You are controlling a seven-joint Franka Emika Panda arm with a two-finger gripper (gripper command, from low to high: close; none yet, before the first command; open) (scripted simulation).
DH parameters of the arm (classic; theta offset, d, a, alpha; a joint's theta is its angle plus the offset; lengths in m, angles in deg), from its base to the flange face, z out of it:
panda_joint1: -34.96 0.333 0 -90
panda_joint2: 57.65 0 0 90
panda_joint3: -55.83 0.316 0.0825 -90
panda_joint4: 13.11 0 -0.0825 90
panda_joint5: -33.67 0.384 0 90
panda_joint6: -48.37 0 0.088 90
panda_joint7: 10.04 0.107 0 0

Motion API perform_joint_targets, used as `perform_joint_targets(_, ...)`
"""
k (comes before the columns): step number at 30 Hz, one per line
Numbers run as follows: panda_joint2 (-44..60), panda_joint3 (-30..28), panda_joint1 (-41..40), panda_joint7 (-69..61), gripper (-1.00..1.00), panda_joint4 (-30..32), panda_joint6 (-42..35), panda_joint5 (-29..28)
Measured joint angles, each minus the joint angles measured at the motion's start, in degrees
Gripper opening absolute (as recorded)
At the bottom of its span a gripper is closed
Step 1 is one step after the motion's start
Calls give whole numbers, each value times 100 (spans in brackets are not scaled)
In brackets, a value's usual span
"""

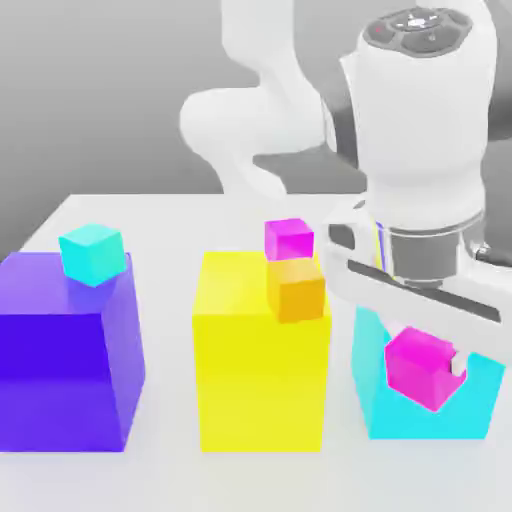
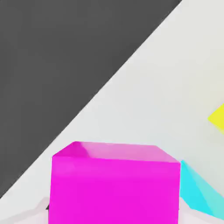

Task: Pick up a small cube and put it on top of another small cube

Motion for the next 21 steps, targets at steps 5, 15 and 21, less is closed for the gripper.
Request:
perform_joint_targets(5, -955, -133, -132, -558, -100, 353, -500, -271)
perform_joint_targets(15, -2414, -172, -488, -1012, -100, 1183, -1014, -1350)
perform_joint_targets(21, -2224, -143, -509, -1022, 100, 1608, -399, -1370)
